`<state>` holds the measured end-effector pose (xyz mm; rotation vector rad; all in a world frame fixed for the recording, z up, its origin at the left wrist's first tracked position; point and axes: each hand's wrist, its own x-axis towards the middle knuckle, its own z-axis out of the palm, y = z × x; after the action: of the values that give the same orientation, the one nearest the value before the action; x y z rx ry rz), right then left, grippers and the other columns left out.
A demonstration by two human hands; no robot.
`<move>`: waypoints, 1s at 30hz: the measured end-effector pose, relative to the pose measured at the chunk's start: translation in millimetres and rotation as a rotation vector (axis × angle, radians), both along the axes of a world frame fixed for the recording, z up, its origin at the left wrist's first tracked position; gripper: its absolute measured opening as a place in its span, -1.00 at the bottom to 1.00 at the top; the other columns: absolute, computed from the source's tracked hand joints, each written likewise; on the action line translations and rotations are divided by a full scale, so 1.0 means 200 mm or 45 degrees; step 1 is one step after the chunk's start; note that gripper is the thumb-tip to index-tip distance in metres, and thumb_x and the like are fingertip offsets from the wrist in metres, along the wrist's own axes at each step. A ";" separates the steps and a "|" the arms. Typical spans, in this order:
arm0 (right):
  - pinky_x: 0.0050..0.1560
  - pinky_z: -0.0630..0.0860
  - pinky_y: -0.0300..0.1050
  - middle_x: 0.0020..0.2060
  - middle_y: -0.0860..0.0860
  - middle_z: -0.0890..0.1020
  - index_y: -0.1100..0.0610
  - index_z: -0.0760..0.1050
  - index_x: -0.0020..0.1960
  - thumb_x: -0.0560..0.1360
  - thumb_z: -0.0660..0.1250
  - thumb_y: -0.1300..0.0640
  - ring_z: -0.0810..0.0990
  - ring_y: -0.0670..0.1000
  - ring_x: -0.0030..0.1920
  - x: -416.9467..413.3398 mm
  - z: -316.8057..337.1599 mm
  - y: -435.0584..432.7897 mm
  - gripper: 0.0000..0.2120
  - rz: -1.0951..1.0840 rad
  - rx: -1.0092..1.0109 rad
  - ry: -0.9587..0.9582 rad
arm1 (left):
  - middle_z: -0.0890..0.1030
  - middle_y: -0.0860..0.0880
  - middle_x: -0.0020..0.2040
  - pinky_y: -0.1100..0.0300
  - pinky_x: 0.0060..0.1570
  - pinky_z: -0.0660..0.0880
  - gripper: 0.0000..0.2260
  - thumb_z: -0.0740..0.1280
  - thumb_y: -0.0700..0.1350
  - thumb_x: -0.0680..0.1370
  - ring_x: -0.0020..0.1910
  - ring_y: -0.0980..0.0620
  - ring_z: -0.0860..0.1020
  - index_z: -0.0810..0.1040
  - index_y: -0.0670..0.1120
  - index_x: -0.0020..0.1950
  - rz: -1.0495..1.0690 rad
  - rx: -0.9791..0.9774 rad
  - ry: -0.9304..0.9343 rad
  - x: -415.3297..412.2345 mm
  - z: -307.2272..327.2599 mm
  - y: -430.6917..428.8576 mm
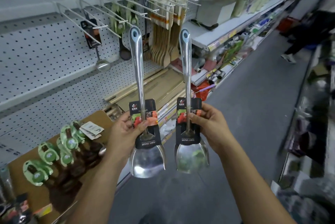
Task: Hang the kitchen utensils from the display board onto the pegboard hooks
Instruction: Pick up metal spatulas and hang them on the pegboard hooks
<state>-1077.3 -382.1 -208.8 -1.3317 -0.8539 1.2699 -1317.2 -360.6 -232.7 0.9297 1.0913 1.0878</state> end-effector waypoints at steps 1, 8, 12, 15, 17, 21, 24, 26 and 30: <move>-0.10 0.64 0.03 -0.07 0.17 0.72 0.20 0.58 0.17 0.51 0.35 0.39 0.72 0.19 -0.03 0.01 -0.01 0.03 -0.74 0.003 -0.008 0.012 | 0.70 -0.14 0.05 -0.25 0.08 0.57 -0.61 0.49 -0.24 0.40 0.04 -0.14 0.68 0.56 -0.09 0.21 0.007 -0.007 0.007 0.01 0.00 0.02; -0.06 0.63 0.09 -0.08 0.23 0.71 0.20 0.60 0.15 0.53 0.37 0.32 0.72 0.20 -0.07 0.21 -0.11 0.26 -0.79 0.053 -0.038 0.065 | 0.71 -0.14 0.03 -0.26 0.10 0.56 -0.63 0.49 -0.18 0.37 0.04 -0.14 0.68 0.57 -0.06 0.16 0.043 -0.049 0.072 0.24 -0.04 0.17; -0.01 0.64 0.13 -0.07 0.26 0.70 0.22 0.59 0.15 0.53 0.35 0.36 0.71 0.22 -0.04 0.41 -0.14 0.42 -0.79 0.136 -0.037 0.068 | 0.72 -0.10 -0.02 -0.19 0.01 0.60 -0.65 0.48 -0.15 0.36 -0.03 -0.12 0.70 0.57 -0.05 0.13 0.114 -0.066 0.129 0.47 -0.05 0.27; 0.01 0.63 0.15 -0.05 0.29 0.69 0.23 0.58 0.15 0.52 0.33 0.40 0.70 0.24 -0.02 0.60 -0.16 0.58 -0.77 0.239 -0.042 0.071 | 0.73 -0.05 -0.06 -0.15 -0.03 0.60 -0.68 0.45 -0.14 0.34 -0.07 -0.09 0.71 0.56 -0.01 0.08 0.228 -0.059 0.142 0.68 -0.04 0.34; 0.02 0.64 0.17 -0.06 0.26 0.70 0.24 0.58 0.16 0.52 0.34 0.41 0.70 0.24 -0.02 0.72 -0.16 0.68 -0.76 0.318 -0.042 0.064 | 0.73 -0.05 -0.07 -0.17 0.04 0.59 -0.66 0.44 -0.14 0.33 -0.06 -0.07 0.70 0.54 -0.03 0.09 0.305 -0.084 0.124 0.81 -0.02 0.37; 0.00 0.64 0.15 -0.05 0.25 0.71 0.23 0.58 0.15 0.52 0.36 0.37 0.71 0.25 0.00 0.91 -0.15 0.84 -0.78 0.463 -0.064 0.017 | 0.73 0.06 -0.05 -0.04 0.16 0.53 -0.48 0.51 -0.01 0.28 0.00 0.08 0.68 0.48 -0.02 0.20 0.370 -0.115 0.220 1.01 -0.01 0.41; -0.14 0.64 0.03 -0.06 0.24 0.71 0.22 0.58 0.16 0.50 0.36 0.37 0.71 0.25 -0.02 0.99 -0.16 0.96 -0.76 0.521 -0.077 0.031 | 0.72 0.13 -0.14 0.19 -0.13 0.59 -0.65 0.45 -0.07 0.31 -0.15 0.16 0.69 0.45 0.11 0.04 0.456 -0.127 0.242 1.12 0.00 0.46; -0.14 0.64 0.03 -0.05 0.23 0.71 0.21 0.57 0.17 0.50 0.37 0.35 0.71 0.24 -0.02 1.01 -0.18 1.03 -0.74 0.562 -0.089 0.032 | 0.73 0.11 -0.18 0.24 -0.30 0.60 -0.70 0.44 -0.11 0.30 -0.18 0.08 0.70 0.45 0.11 -0.05 0.483 -0.136 0.258 1.18 0.01 0.51; -0.20 0.65 0.01 -0.05 0.25 0.71 0.21 0.56 0.17 0.52 0.34 0.38 0.71 0.25 -0.04 1.00 -0.20 1.22 -0.75 0.618 -0.127 0.054 | 0.73 0.07 -0.19 0.29 -0.31 0.58 -0.72 0.44 -0.17 0.32 -0.19 0.09 0.70 0.45 0.09 -0.08 0.541 -0.114 0.240 1.21 -0.02 0.65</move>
<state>-878.3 -137.8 -249.5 -1.2076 -1.1394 1.7272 -1075.5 -231.1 -235.9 0.7568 1.5285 1.2991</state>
